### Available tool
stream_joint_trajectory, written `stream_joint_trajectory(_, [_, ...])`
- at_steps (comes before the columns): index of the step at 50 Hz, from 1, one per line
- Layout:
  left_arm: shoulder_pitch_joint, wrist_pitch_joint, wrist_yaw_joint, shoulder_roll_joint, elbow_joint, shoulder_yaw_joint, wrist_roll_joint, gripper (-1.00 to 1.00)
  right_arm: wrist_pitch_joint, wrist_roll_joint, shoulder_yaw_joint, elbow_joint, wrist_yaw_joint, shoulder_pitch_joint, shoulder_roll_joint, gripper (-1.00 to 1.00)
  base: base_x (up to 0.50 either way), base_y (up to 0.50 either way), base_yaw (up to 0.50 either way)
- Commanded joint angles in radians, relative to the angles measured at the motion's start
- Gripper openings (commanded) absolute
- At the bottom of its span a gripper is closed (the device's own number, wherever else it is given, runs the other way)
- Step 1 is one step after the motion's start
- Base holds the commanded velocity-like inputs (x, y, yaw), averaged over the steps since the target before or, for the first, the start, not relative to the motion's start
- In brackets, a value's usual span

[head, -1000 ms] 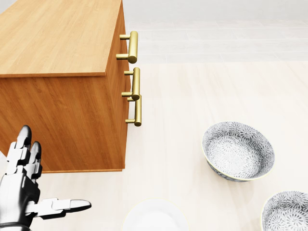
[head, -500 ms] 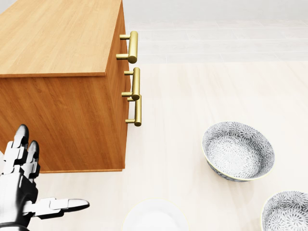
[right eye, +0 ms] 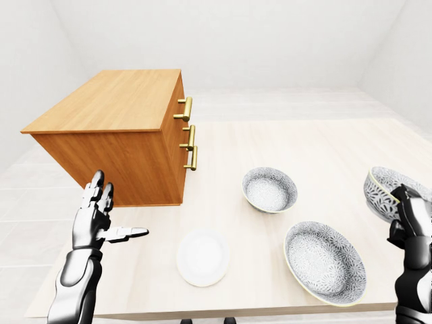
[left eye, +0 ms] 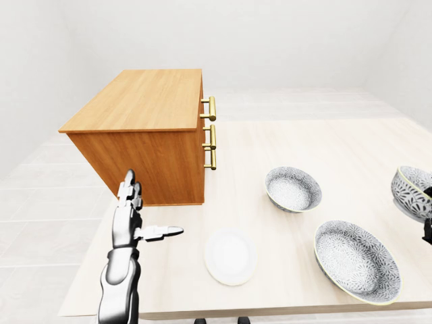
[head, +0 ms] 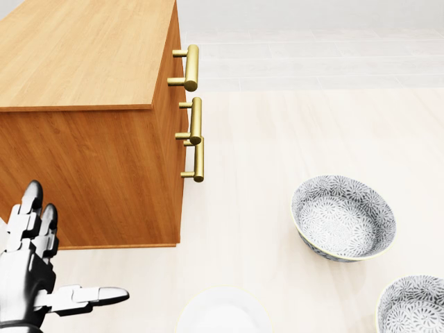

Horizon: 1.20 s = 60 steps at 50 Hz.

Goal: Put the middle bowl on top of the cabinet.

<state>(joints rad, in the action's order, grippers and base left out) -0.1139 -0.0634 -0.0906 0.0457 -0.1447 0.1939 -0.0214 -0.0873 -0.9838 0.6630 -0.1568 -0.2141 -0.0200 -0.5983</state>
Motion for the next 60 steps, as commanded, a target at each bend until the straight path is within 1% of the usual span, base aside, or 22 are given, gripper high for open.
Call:
stream_joint_trajectory(1, [0.002,-0.010,-0.004,0.003,0.016,0.004,-0.005,1.00,0.000,-0.070,-0.021,0.108,-0.044,0.066,0.015,-1.00,0.00,0.00,0.00])
stream_joint_trajectory(3, [-0.001,-0.013,-0.005,0.003,0.015,0.004,-0.006,1.00,0.000,-0.084,-0.035,0.119,-0.052,0.075,0.018,-1.00,0.00,0.00,0.00])
stream_joint_trajectory(6, [0.000,-0.011,-0.005,0.003,0.014,0.004,-0.006,1.00,0.000,-0.091,-0.048,0.143,-0.067,0.086,0.017,-1.00,0.00,0.00,0.00])
stream_joint_trajectory(10, [-0.009,-0.016,-0.007,-0.001,0.007,-0.001,-0.004,1.00,0.000,-0.107,-0.060,0.192,-0.111,0.126,0.005,-1.00,0.00,0.00,0.00])
stream_joint_trajectory(16, [-0.015,-0.016,-0.011,-0.003,-0.001,-0.002,-0.004,1.00,0.000,-0.135,-0.093,0.225,-0.138,0.179,-0.007,-1.00,0.00,0.00,0.00])
stream_joint_trajectory(19, [-0.013,-0.022,-0.011,-0.002,0.007,-0.001,-0.003,1.00,0.000,-0.147,-0.119,0.236,-0.148,0.212,-0.006,-1.00,0.00,0.00,0.00])
stream_joint_trajectory(29, [-0.012,-0.015,-0.017,0.002,0.000,0.010,-0.013,1.00,0.000,-0.191,-0.221,0.232,-0.197,0.369,-0.028,-1.00,0.00,0.00,0.00])
stream_joint_trajectory(30, [-0.013,-0.016,-0.019,0.003,0.001,0.013,-0.018,1.00,0.000,-0.200,-0.240,0.245,-0.217,0.400,-0.030,-1.00,0.00,0.00,0.00])
stream_joint_trajectory(32, [-0.013,-0.015,-0.020,0.003,-0.001,0.014,-0.018,1.00,0.000,-0.208,-0.250,0.248,-0.228,0.410,-0.031,-1.00,0.00,0.00,0.00])
stream_joint_trajectory(34, [-0.017,-0.018,-0.022,0.002,-0.003,0.015,-0.018,1.00,0.000,-0.221,-0.280,0.262,-0.253,0.446,-0.026,-1.00,0.00,0.00,0.00])
stream_joint_trajectory(37, [-0.020,-0.017,-0.025,0.002,-0.007,0.016,-0.020,1.00,0.000,-0.230,-0.299,0.254,-0.253,0.475,-0.017,-1.00,0.00,0.00,0.00])
stream_joint_trajectory(40, [-0.030,-0.013,-0.031,0.002,-0.023,0.022,-0.028,1.00,0.000,-0.233,-0.336,0.230,-0.235,0.505,0.012,-1.00,0.00,0.00,0.00])
stream_joint_trajectory(47, [-0.040,-0.017,-0.039,-0.003,-0.032,0.029,-0.029,1.00,0.000,-0.232,-0.381,0.161,-0.193,0.563,0.046,-1.00,0.00,0.00,0.00])
stream_joint_trajectory(51, [-0.039,-0.022,-0.040,-0.005,-0.025,0.030,-0.027,1.00,0.000,-0.236,-0.409,0.137,-0.194,0.596,0.067,-1.00,0.00,0.00,0.00])
stream_joint_trajectory(60, [-0.037,-0.024,-0.041,-0.006,-0.016,0.032,-0.025,1.00,0.000,-0.229,-0.455,0.089,-0.177,0.671,0.113,-1.00,0.00,0.00,0.00])
